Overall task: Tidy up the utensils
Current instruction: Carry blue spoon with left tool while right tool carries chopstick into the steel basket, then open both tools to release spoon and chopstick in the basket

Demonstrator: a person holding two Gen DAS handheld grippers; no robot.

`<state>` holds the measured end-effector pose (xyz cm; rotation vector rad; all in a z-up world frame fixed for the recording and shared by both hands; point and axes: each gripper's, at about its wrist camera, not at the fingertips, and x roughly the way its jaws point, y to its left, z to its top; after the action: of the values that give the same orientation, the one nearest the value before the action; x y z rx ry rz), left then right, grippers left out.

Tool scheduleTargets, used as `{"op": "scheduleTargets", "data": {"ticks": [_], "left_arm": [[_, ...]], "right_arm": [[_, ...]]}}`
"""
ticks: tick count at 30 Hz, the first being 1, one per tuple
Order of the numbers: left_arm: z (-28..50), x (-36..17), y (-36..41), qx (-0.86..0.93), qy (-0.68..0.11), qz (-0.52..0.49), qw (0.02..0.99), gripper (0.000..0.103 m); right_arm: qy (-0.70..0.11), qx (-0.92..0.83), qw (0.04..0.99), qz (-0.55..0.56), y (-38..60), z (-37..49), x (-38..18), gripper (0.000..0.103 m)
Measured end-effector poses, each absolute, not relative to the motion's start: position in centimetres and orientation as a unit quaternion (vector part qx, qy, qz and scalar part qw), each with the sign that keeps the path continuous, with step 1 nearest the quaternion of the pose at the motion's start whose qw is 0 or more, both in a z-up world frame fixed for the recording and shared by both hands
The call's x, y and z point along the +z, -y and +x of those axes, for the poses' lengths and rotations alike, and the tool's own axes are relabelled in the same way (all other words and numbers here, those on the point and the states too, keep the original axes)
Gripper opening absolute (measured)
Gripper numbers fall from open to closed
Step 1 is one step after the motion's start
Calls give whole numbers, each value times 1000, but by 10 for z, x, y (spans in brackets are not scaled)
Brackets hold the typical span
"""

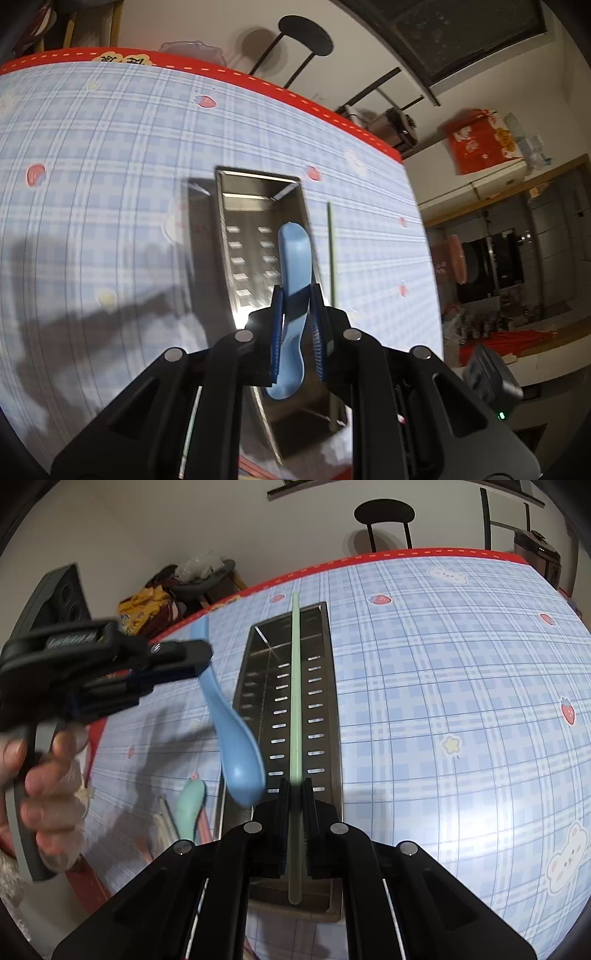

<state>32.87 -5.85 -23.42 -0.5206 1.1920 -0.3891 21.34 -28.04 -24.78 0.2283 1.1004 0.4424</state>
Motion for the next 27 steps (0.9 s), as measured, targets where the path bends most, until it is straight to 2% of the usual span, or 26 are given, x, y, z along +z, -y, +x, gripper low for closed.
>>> {"op": "scheduleTargets", "data": {"ticks": [13,18,19,21,22,23,24,25,27], "left_arm": [[379,-263,63,-151,-568,-222,778,17],[379,-245,58,-150,-543,-217,797,45],[377,-241,56,-149,-539,-214,801,48],[370,-227,52,-144,-525,-204,814,62],[366,-222,50,-143,-520,-200,818,64],[362,-217,46,-141,-514,-196,823,77],[355,-210,43,-134,-507,-187,831,89],[349,-204,41,-128,-500,-181,837,91],[338,-194,36,-123,-491,-170,845,94]], "right_arm": [[-538,191,817,84,265,224,-257,7],[-536,190,818,87,266,226,-252,11],[-534,191,819,86,267,225,-249,14],[-526,192,825,83,268,221,-242,37],[-522,193,827,82,270,219,-238,50],[-516,194,831,80,271,216,-233,55],[-511,196,834,76,272,213,-229,66],[-508,196,836,73,273,210,-226,79],[-500,197,841,69,275,204,-220,91]]}}
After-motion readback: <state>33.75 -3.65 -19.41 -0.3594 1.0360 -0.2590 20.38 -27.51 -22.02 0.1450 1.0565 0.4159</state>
